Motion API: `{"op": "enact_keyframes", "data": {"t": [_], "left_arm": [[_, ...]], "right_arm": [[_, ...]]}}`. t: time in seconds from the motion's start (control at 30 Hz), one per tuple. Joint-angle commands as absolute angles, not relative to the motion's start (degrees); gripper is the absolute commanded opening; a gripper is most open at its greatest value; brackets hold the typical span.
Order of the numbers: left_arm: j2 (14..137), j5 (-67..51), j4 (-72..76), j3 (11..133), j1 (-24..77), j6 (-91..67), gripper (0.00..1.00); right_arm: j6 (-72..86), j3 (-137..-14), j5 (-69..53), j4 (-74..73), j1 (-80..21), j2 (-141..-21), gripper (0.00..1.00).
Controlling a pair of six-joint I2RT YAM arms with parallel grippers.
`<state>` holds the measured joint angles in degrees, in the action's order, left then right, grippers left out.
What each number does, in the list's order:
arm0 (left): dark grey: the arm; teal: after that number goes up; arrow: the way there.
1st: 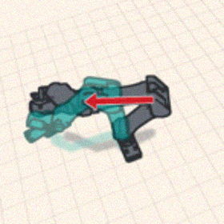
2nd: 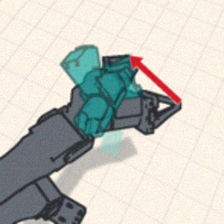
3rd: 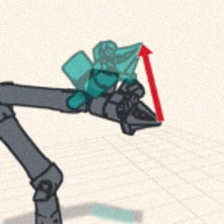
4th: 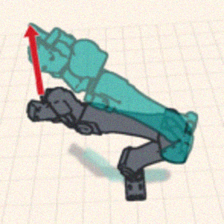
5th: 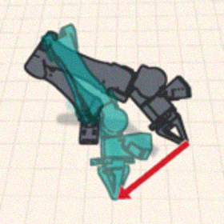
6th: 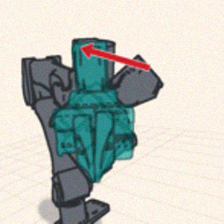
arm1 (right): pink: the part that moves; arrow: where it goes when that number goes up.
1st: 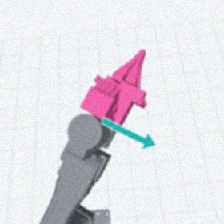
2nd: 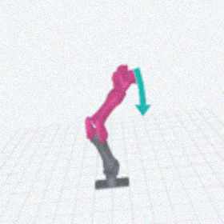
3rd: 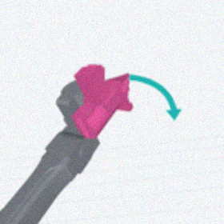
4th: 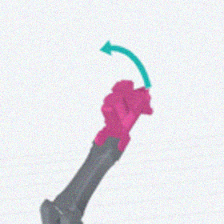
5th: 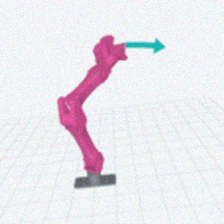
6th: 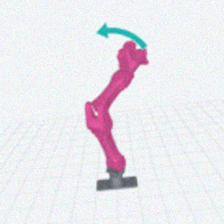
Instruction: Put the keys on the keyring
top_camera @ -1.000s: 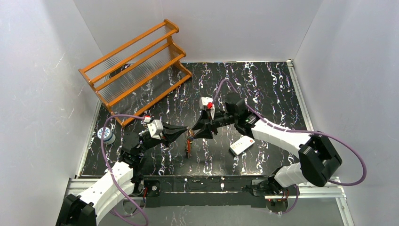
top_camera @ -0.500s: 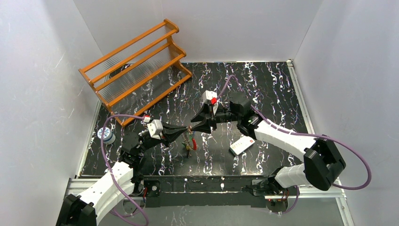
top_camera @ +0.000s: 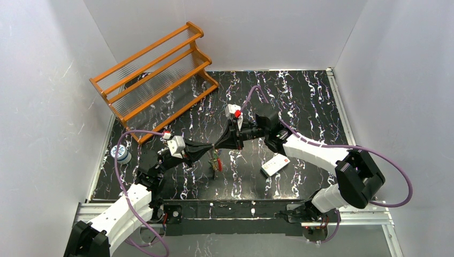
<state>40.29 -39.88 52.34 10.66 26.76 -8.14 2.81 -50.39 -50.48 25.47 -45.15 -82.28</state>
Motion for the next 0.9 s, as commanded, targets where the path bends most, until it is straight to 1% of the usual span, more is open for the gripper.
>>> {"op": "enact_keyframes", "data": {"t": [0.0,0.1,0.23,0.27,0.37,0.47,0.53,0.63,0.73,0.87], "left_arm": [[39.6,-40.5,55.8,11.3,26.9,-8.3,0.00],[39.5,-40.5,55.8,11.4,26.9,-8.3,0.00],[39.4,-40.7,55.8,11.5,26.9,-8.4,0.00],[39.3,-40.8,55.6,11.5,26.9,-8.3,0.02],[38.7,-40.9,53.6,12.1,26.9,-7.5,0.24],[37.4,-40.6,49.5,13.3,26.9,-5.2,0.37],[36.4,-40.5,42.8,15.3,26.9,-1.6,0.43],[35.5,-40.2,28.7,20.0,26.9,7.2,0.45],[36.1,-39.8,11.8,25.3,26.9,16.6,0.46],[38.6,-39.4,-1.9,30.9,26.9,24.5,0.47]], "right_arm": [[3.6,-52.7,-52.2,28.9,-45.5,-82.1,0.08],[3.7,-52.7,-52.6,28.9,-45.5,-82.2,0.01],[1.5,-53.7,-51.2,24.8,-45.5,-81.7,0.01],[0.5,-54.2,-50.7,23.1,-45.5,-81.6,0.01],[-3.1,-56.3,-48.5,16.7,-45.5,-81.1,0.01],[-6.6,-58.2,-46.5,10.1,-45.5,-80.7,0.01],[-8.4,-59.4,-45.1,6.4,-45.6,-80.5,0.01],[-11.1,-61.0,-43.3,1.1,-46.0,-80.5,0.01],[-13.5,-63.0,-40.1,-3.9,-46.9,-81.1,0.01],[-16.4,-65.7,-36.8,-8.9,-49.0,-82.8,0.01]]}}
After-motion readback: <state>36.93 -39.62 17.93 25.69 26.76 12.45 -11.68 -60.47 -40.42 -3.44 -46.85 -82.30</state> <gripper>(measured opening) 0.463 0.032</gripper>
